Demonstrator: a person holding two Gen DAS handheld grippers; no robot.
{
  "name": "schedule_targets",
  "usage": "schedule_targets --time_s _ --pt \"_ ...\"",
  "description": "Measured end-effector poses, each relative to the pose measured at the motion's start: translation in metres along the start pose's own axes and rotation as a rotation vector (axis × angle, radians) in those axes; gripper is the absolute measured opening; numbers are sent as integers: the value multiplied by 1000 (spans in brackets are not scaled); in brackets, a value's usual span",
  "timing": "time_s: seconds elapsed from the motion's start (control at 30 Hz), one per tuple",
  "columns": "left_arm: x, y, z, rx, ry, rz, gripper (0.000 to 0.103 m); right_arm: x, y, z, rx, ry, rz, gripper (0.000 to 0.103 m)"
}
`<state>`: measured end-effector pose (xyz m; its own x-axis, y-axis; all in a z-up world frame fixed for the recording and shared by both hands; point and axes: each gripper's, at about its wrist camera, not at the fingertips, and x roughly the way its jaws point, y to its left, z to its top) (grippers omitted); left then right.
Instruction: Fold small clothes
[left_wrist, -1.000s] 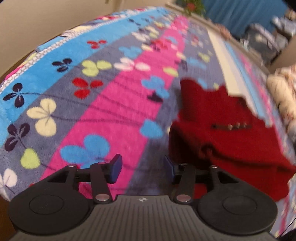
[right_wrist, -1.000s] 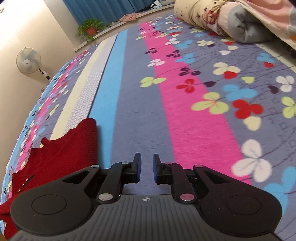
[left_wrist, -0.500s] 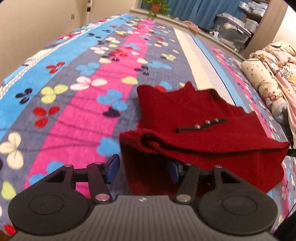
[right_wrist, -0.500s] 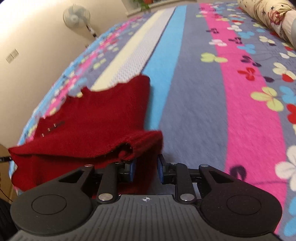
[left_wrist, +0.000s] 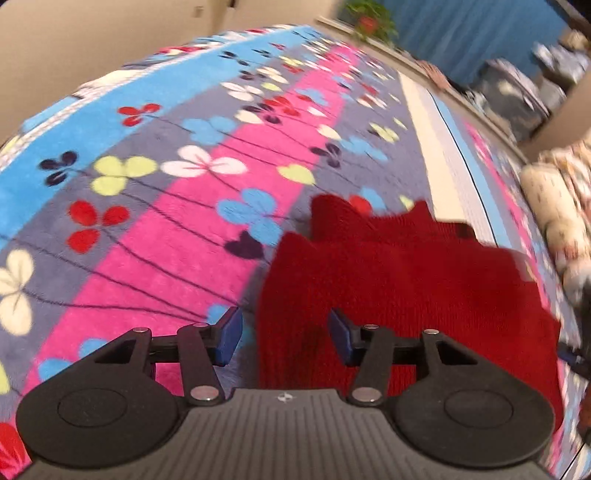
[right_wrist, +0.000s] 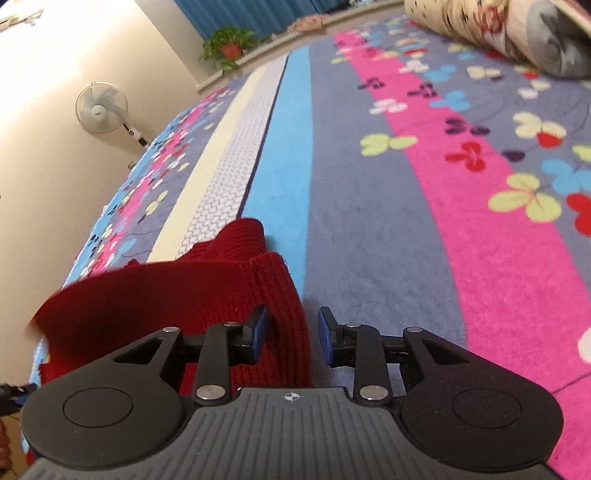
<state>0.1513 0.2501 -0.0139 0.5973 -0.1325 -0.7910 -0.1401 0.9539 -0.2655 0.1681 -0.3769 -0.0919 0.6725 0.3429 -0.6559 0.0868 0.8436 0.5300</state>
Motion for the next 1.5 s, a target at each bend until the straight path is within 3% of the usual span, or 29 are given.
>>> schedule_targets --time_s 0.1,0.33,0.37,0.4,0.43,0.47,0.5,0.7,0.83,0.9,1.0,1.17,1.23,1.3,1.37,1.43,1.5 --pt "8 2 -2 -9 25 -18 58 3 0 -2 14 35 33 50" --pt "21 8 1 -58 55 -48 56 13 7 -7 10 84 72 54" --pt "21 5 1 -49 52 -50 54 12 7 -7 3 81 66 51" --pt "20 3 2 -33 47 -56 47 11 9 -7 -5 74 73 40" --pt "19 1 2 -14 42 -64 21 9 11 -6 -14 64 88 31" --pt "17 -2 3 10 30 -61 14 5 14 -5 -26 46 95 14" --pt "14 -5 3 31 12 -53 13 1 17 -3 -37 26 96 14" --pt "-18 -15 10 83 -174 -50 12 -18 38 5 -111 -113 100 11" --pt "-44 -36 12 159 -417 34 12 -48 61 17 -180 -356 113 11" --pt "-47 -47 14 185 -495 86 12 -57 69 19 -213 -467 131 11" --pt "-34 -46 22 140 -451 110 12 -44 70 28 -216 -488 85 11" --pt "19 -52 21 177 -212 221 12 26 59 31 -258 -279 -55 11" --pt "24 -50 21 177 -205 236 12 49 60 27 -281 -216 -125 11" --pt "11 -48 20 156 -286 197 12 50 66 24 -267 -226 -132 11" --pt "4 -51 20 174 -354 188 12 35 74 27 -280 -299 -79 11" --pt "11 -56 18 198 -320 232 12 26 81 25 -322 -357 -74 11" --pt "28 -53 20 186 -202 236 13 35 74 23 -309 -323 -101 11"
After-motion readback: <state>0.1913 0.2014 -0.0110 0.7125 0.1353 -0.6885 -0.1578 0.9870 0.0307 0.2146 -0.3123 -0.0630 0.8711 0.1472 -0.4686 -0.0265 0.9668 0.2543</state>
